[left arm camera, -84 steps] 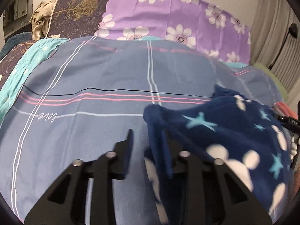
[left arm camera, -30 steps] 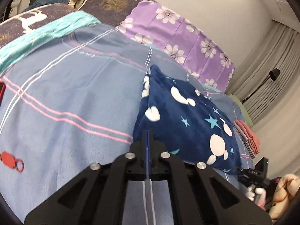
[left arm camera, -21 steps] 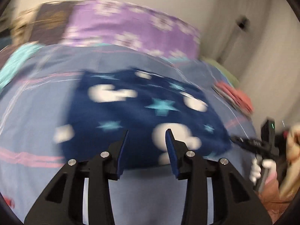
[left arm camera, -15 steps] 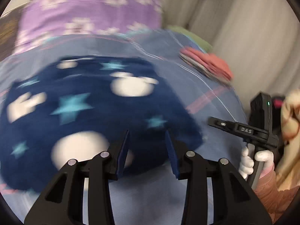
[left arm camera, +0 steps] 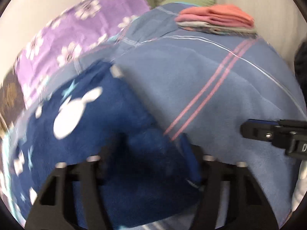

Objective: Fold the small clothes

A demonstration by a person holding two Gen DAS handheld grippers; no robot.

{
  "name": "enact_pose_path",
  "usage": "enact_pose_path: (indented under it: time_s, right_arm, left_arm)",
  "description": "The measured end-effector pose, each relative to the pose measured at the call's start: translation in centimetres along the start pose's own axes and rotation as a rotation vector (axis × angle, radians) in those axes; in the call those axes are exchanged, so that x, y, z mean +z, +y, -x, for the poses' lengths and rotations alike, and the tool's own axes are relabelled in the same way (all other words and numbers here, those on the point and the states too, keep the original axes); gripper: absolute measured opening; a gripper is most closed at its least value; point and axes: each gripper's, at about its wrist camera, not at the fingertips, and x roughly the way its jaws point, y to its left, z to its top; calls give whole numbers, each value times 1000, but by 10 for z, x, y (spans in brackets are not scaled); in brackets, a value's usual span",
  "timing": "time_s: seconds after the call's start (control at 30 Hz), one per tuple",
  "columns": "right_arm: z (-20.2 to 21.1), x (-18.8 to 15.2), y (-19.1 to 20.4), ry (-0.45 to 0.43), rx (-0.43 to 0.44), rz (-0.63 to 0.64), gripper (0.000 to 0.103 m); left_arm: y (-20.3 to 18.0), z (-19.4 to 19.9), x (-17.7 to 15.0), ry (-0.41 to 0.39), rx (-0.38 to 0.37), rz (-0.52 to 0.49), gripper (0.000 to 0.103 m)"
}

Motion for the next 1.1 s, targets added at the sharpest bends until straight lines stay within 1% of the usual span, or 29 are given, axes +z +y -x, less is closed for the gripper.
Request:
enact_pose_path:
  time_s: [0.03,0.07,0.1,0.13,0.17,0.2,0.27,0.37,0.5,0.6,0.67,0.7,0.73,0.8,0.83,0.87,0.9,0.93,0.97,1.0,1.07,1.1]
  right_arm:
    - [-1,1,3,8,-3,21,31]
    - [-1,3,6,14,-7,38,31]
    - [-3,6,11,23,-14,66,31]
    - [-6,11,15,34,-18,98,32]
    - [-8,15,20,44,-16,118,32]
    - [-12,20,25,55,-9,141,33]
    - [-28,33,41,92,33,198,36]
    - [-53,53,58,144,33,244,37]
    - [-96,84,70,259,97,220,38]
    - [-120,105,79,288,86,219,38]
    - [-139,119,83,306,107,190,39]
    - [-151,127,83,323,145,161,41]
    - [-156,132,83,331,167,144,49]
    - [-171,140,84,354,213,116,58]
    - [-181,143,86,367,235,113,58]
    - [-186,144,87,368,239,114,58]
    - [-190,145,90,363,239,112,51]
    - [-193,147,93,360,247,110,16]
    - [-193,148,97,351,264,104,11]
    - [-189,151,100,329,269,96,10]
    - [-168,160,109,220,303,132,9]
    - [-163,163,111,192,294,145,9]
  left_arm:
    - [13,4,-4,-5,-31,50,39]
    - [32,9,-8,-8,-111,134,31]
    - [43,11,-9,-5,-154,191,29]
    - [53,12,-11,2,-180,234,26]
    - [60,13,-13,7,-207,258,25]
    - [60,12,-15,5,-213,253,25]
    - [55,10,-16,8,-205,233,25]
    - [51,9,-16,5,-198,223,26]
    - [53,7,-16,14,-211,234,26]
    - [59,11,-21,13,-226,260,26]
    - [59,12,-22,12,-227,257,26]
    - [57,12,-22,11,-224,250,26]
    - [56,12,-22,11,-221,243,26]
    - [53,12,-21,11,-225,228,26]
    - [51,11,-20,11,-229,221,26]
    - [48,11,-20,7,-233,209,26]
    - [46,11,-19,3,-236,198,26]
    - [43,10,-19,0,-242,187,26]
    - [40,10,-18,-2,-252,175,26]
    - [38,10,-17,-7,-259,163,25]
    - [29,12,-17,-25,-275,112,21]
    - [24,11,-18,-30,-281,87,21]
